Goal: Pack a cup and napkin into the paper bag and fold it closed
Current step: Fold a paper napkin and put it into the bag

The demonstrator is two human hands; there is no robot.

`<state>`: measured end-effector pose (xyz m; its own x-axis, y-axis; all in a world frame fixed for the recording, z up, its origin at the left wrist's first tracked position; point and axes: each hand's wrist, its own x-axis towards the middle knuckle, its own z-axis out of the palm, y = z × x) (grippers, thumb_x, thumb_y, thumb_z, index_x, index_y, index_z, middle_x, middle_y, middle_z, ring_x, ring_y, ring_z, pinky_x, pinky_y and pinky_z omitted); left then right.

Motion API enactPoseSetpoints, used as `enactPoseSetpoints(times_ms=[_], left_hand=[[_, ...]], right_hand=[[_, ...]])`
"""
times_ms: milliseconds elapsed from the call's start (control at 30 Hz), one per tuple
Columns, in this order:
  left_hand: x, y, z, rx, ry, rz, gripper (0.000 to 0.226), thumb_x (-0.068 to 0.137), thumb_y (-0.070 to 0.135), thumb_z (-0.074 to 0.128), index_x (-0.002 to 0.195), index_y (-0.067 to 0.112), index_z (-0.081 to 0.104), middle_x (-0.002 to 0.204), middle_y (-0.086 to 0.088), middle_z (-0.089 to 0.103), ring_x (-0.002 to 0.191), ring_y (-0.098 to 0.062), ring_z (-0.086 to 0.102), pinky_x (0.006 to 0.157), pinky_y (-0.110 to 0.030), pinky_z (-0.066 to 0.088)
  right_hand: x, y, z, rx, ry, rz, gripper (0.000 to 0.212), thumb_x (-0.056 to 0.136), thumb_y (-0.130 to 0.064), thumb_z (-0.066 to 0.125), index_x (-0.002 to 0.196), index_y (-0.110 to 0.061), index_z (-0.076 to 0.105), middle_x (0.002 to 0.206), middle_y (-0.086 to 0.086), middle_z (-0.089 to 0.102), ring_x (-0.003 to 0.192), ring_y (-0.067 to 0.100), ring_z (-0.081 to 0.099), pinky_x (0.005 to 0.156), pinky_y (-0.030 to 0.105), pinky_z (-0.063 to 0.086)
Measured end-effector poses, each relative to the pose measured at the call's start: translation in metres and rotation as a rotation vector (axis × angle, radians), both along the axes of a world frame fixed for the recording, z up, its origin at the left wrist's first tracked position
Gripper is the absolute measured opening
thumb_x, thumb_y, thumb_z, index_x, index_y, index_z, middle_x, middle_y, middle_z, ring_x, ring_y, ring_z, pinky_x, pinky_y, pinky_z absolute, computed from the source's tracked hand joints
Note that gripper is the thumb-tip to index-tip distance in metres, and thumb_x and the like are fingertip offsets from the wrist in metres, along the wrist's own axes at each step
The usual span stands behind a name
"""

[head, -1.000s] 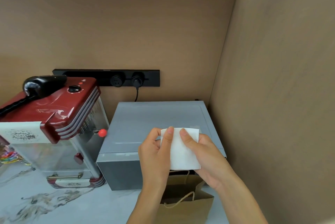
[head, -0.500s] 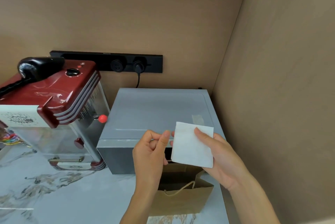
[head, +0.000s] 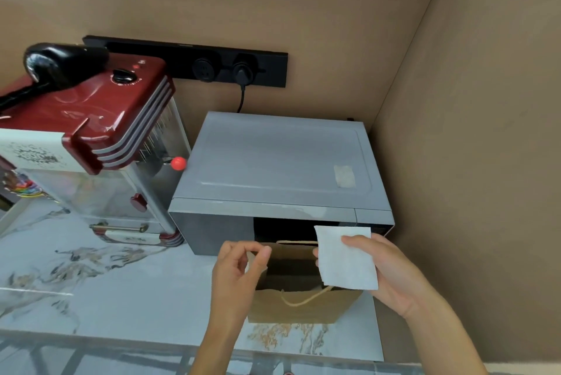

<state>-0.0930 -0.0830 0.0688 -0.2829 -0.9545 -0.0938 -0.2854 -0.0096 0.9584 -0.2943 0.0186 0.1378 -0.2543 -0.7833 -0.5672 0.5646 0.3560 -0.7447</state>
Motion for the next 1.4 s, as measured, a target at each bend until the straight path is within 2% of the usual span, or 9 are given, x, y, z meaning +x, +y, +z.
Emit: enactPoseSetpoints(times_ms=[200,400,600,667,767,900,1067,1267,1400], left_hand=[[-0.004,-0.002,-0.023,0.046,-0.186,-0.138,0.030,0.080,0.033,0.075,0.104,0.044,0.062,0.097,0.007,0.049,0.089,-0.011,0.053,0.072,-0.010,0.049],[-0.004,-0.007,-0.027,0.138,-0.177,-0.252,0.070,0.073,0.024,0.083,0.126,0.049,0.044,0.101,0.010,0.041,0.092,-0.012,0.050,0.081,-0.018,0.054],[0.000,-0.007,-0.031,0.229,-0.138,-0.334,0.093,0.068,0.019,0.087,0.131,0.055,0.029,0.111,0.010,0.037,0.102,-0.013,0.048,0.079,-0.014,0.054],[0.002,-0.006,-0.033,0.244,-0.123,-0.342,0.098,0.065,0.018,0.089,0.128,0.060,0.027,0.114,0.008,0.036,0.103,-0.013,0.049,0.073,-0.010,0.052],[0.005,-0.004,-0.035,0.229,-0.159,-0.354,0.102,0.063,0.019,0.090,0.126,0.062,0.022,0.124,0.007,0.031,0.112,-0.014,0.044,0.089,-0.023,0.053],[0.005,-0.003,-0.036,0.223,-0.182,-0.351,0.114,0.061,0.024,0.091,0.138,0.057,0.015,0.133,0.009,0.022,0.122,-0.014,0.035,0.104,-0.032,0.045],[0.010,-0.004,-0.043,0.216,-0.129,-0.379,0.123,0.054,0.033,0.094,0.140,0.059,0.010,0.134,0.015,0.014,0.128,-0.018,0.030,0.111,-0.033,0.035],[0.012,-0.005,-0.042,0.194,-0.104,-0.405,0.124,0.050,0.038,0.091,0.138,0.061,0.006,0.150,0.012,0.011,0.133,-0.010,0.023,0.107,-0.027,0.030],[0.012,-0.005,-0.040,0.231,-0.065,-0.442,0.128,0.055,0.028,0.093,0.144,0.057,0.005,0.152,0.013,0.008,0.133,-0.010,0.023,0.108,-0.028,0.030]], right_hand=[[0.002,-0.002,-0.015,-0.012,-0.029,-0.094,0.037,0.098,-0.017,0.054,0.133,-0.008,0.050,0.114,0.030,0.069,0.103,0.045,0.069,0.072,0.045,0.062],[-0.001,0.004,-0.028,0.048,-0.029,-0.157,0.039,0.099,-0.016,0.051,0.134,0.000,0.049,0.115,0.033,0.068,0.108,0.045,0.066,0.104,0.060,0.044],[-0.003,0.000,-0.037,0.198,0.082,-0.080,0.042,0.088,-0.014,0.069,0.126,-0.005,0.055,0.118,0.020,0.070,0.110,0.036,0.067,0.097,0.058,0.050],[0.002,-0.006,-0.037,0.252,0.166,-0.005,0.031,0.093,-0.016,0.065,0.121,-0.007,0.057,0.113,0.017,0.070,0.106,0.033,0.067,0.090,0.052,0.054],[0.012,-0.017,-0.037,0.330,0.355,0.180,0.031,0.099,-0.028,0.056,0.126,-0.012,0.053,0.114,0.007,0.066,0.105,0.023,0.064,0.092,0.041,0.054],[0.029,-0.029,-0.028,0.404,0.667,0.480,0.045,0.104,-0.038,0.039,0.145,-0.021,0.038,0.143,-0.001,0.046,0.121,0.013,0.044,0.098,0.025,0.034],[0.040,-0.052,-0.040,0.521,0.725,0.644,0.049,0.105,-0.035,0.036,0.150,-0.018,0.031,0.155,0.003,0.036,0.139,0.020,0.036,0.103,0.029,0.032],[0.045,-0.085,-0.097,0.550,0.829,0.816,0.040,0.103,-0.023,0.037,0.139,-0.010,0.045,0.140,0.011,0.051,0.124,0.025,0.050,0.091,0.030,0.041],[0.049,-0.096,-0.125,0.584,0.786,0.863,0.042,0.100,-0.014,0.040,0.140,-0.007,0.045,0.144,0.013,0.048,0.130,0.027,0.046,0.106,0.035,0.039]])
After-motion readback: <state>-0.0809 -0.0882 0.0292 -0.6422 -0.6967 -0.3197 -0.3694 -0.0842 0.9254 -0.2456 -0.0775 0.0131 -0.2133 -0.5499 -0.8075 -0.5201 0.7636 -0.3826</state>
